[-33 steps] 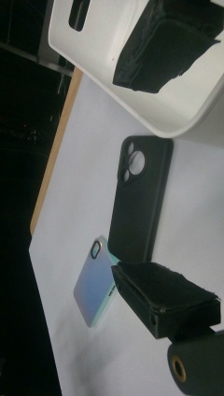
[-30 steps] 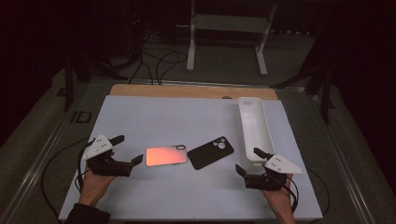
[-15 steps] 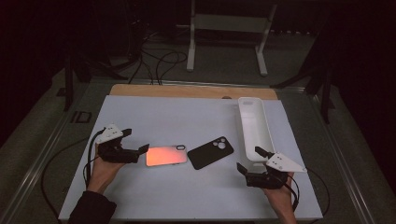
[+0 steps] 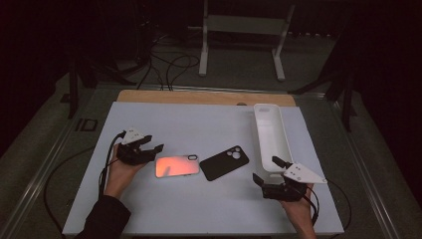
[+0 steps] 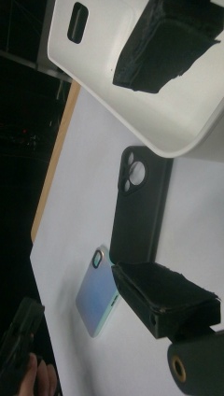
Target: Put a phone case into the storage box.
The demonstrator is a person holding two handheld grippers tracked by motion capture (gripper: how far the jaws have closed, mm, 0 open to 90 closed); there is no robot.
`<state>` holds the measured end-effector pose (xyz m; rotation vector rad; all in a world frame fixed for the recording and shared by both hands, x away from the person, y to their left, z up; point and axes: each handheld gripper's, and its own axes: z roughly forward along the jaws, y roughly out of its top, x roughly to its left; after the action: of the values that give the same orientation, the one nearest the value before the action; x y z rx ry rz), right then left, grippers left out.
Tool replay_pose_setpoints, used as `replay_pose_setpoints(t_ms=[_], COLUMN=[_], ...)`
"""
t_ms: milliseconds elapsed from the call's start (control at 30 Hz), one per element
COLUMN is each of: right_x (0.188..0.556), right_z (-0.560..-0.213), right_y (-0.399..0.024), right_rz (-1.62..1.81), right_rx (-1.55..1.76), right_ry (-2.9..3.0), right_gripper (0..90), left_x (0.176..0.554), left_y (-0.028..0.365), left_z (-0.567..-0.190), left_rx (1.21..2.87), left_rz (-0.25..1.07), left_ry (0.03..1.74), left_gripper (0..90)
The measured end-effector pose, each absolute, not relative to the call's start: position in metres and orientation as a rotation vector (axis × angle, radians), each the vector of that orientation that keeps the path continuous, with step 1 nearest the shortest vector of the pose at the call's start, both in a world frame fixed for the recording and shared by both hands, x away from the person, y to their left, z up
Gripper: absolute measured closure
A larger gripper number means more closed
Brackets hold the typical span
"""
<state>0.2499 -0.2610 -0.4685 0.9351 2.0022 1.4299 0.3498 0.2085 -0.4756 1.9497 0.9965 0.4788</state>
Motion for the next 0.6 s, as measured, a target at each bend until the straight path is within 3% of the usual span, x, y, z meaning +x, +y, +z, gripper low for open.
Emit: replay_pose_setpoints(t_ms=[367, 600], right_x=[0.249, 0.249], right_z=[-0.468, -0.468], right_y=[-0.261, -0.260], right_rz=[1.429, 1.428], right_rx=[0.934, 0.933], right_ry=[2.003, 2.007], right_gripper=[8.8, 8.8], left_x=[0.371, 0.375], left_y=[0.200, 0.192], left_z=[-0.503, -0.515], left_rx=[2.067, 2.166], left_rz=[0.373, 0.345], left_ry=[1.035, 1.038], left_gripper=[89.1, 90.0])
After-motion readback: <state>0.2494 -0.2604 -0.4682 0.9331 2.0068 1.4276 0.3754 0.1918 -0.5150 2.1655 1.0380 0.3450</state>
